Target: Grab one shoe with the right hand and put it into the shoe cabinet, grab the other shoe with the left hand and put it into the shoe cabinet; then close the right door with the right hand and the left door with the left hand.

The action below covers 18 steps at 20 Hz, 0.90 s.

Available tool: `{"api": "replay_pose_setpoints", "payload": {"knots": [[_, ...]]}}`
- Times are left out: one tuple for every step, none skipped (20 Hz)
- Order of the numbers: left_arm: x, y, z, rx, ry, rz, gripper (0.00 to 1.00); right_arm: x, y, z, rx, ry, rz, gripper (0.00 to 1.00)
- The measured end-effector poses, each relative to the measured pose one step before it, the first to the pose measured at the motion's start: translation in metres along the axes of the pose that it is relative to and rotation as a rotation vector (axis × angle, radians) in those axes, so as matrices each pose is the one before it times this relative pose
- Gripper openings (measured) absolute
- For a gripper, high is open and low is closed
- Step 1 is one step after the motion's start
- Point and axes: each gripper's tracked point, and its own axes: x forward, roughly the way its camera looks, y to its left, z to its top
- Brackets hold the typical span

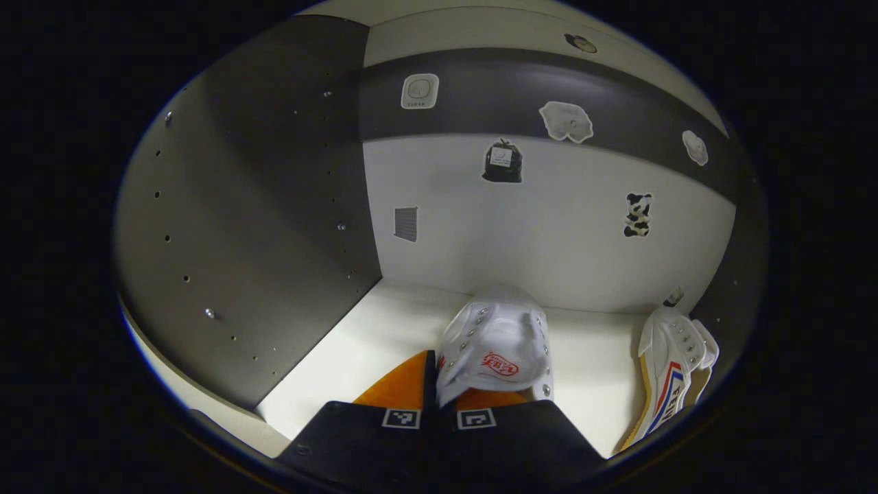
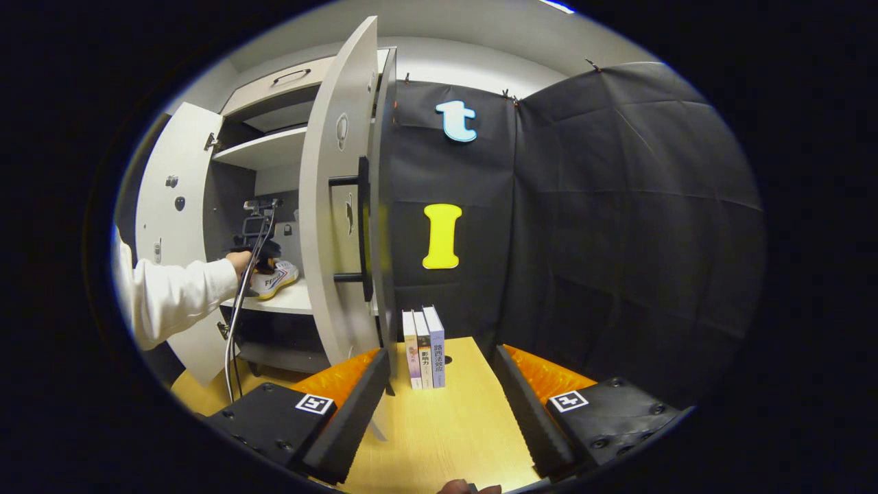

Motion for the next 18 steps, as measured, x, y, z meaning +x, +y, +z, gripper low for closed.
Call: {"api": "replay_pose_setpoints", "payload": {"knots": [[0.00176, -0.00030, -0.00267, -0.00238, 0.00753, 0.00640, 0.05, 0.00051, -0.00055, 0.00120, 0.00300, -0.00203, -0.00442, 0.98], [0.00202, 0.00037, -0.00184, -0.00144, 0.00335, 0.00866, 0.05, 0.00170, 0.00020, -0.00048, 0.00365, -0.00164, -0.00111, 0.98], [0.00030, 0.00113, -0.00125, 0.00542, 0.00338, 0.00688, 0.05, -0.00035, 0.00090, -0.00001, 0.00136, -0.00008, -0.00024, 0.98], [-0.00186, -0.00158, -0.00094, 0.00345, -0.00220, -0.00825, 0.06, 0.00020, 0.00070, -0.00007, -0.00223, -0.00256, -0.00009, 0.98], [-0.00335, -0.00174, 0.00151, 0.00966, -0.00796, -0.01299, 0.10, -0.00024, 0.00113, 0.00009, -0.00360, -0.00209, 0.00081, 0.98], [-0.00315, -0.00035, 0.00048, 0.01690, -0.01043, -0.00830, 0.13, -0.00016, 0.00133, -0.00076, -0.00038, -0.00061, 0.00199, 0.98], [-0.00194, -0.00007, -0.00010, 0.02552, -0.00926, -0.00694, 0.19, -0.00041, 0.00174, -0.00036, 0.00395, 0.00045, 0.00275, 0.98], [-0.00651, -0.00201, 0.00070, 0.02890, -0.00751, -0.01539, 0.22, -0.00006, 0.00221, 0.00015, 0.00690, 0.00319, 0.00385, 0.98], [-0.00664, -0.00089, -0.00116, 0.02867, -0.01078, -0.00690, 0.29, 0.00016, 0.00134, -0.00033, 0.00624, 0.00171, 0.00294, 0.98], [-0.00436, -0.00058, -0.00139, 0.02792, -0.01713, -0.00406, 0.34, 0.00026, 0.00094, 0.00049, 0.00524, -0.00018, 0.00166, 0.98], [-0.00863, -0.00134, 0.00052, 0.01811, -0.02415, -0.00951, 0.41, 0.00064, 0.00048, 0.00141, 0.00447, -0.00271, 0.00155, 0.98], [-0.00907, -0.00165, 0.00072, 0.01505, -0.02494, -0.01109, 0.45, -0.00014, 0.00090, 0.00182, 0.00324, -0.00339, 0.00298, 0.98], [-0.00898, 0.00124, 0.00193, 0.01410, -0.02792, -0.00278, 0.55, 0.00037, 0.00069, 0.00136, 0.00166, -0.00058, 0.00345, 0.98], [-0.00979, 0.00117, 0.00458, 0.01387, -0.03511, -0.00268, 0.67, 0.00029, 0.00079, 0.00217, 0.00275, -0.00275, 0.00303, 0.98], [-0.01096, 0.00005, 0.00562, 0.00833, -0.03417, -0.00755, 0.78, -0.00002, 0.00137, 0.00250, 0.00159, -0.00279, 0.00605, 0.98], [-0.01269, -0.00048, 0.00564, 0.00077, -0.03534, -0.00889, 0.82, 0.00042, 0.00003, 0.00334, 0.00019, -0.00481, 0.00026, 0.98], [-0.01160, -0.00092, 0.00726, 0.00269, -0.03535, -0.01461, 0.90, 0.00003, 0.00141, 0.00496, 0.00410, -0.00565, 0.00741, 0.98], [-0.01508, -0.00050, 0.00763, -0.00048, -0.03522, -0.01280, 0.94, 0.00079, 0.00093, 0.00474, 0.00554, -0.00486, 0.00415, 0.98]]}}
